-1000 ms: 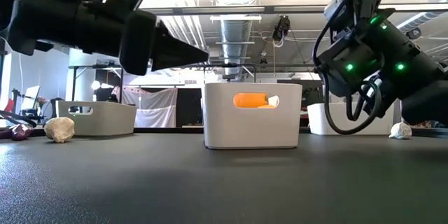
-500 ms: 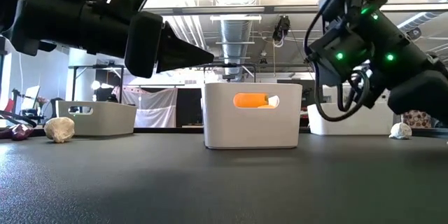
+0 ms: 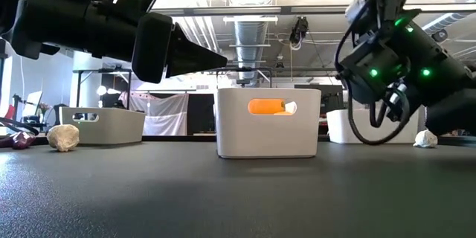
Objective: Sort produce into baskets
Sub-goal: Put the garlic into the top white bin
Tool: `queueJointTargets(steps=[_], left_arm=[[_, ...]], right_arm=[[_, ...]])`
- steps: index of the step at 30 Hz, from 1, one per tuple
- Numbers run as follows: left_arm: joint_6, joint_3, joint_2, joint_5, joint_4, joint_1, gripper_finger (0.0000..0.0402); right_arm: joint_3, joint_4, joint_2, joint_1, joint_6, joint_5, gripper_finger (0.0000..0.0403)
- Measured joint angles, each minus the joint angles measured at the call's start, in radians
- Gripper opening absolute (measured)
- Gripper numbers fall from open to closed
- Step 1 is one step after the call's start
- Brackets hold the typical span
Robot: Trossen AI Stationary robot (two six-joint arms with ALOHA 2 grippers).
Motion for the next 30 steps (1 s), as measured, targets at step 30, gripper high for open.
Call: queueJointTargets(steps=[30], left_arm=[[0.000, 0.000, 0.000, 0.000, -0.008, 0.004, 0.0212]], right_arm=[[0.146, -0.207, -0.007, -0.078, -0.004, 0.268, 0.0195]])
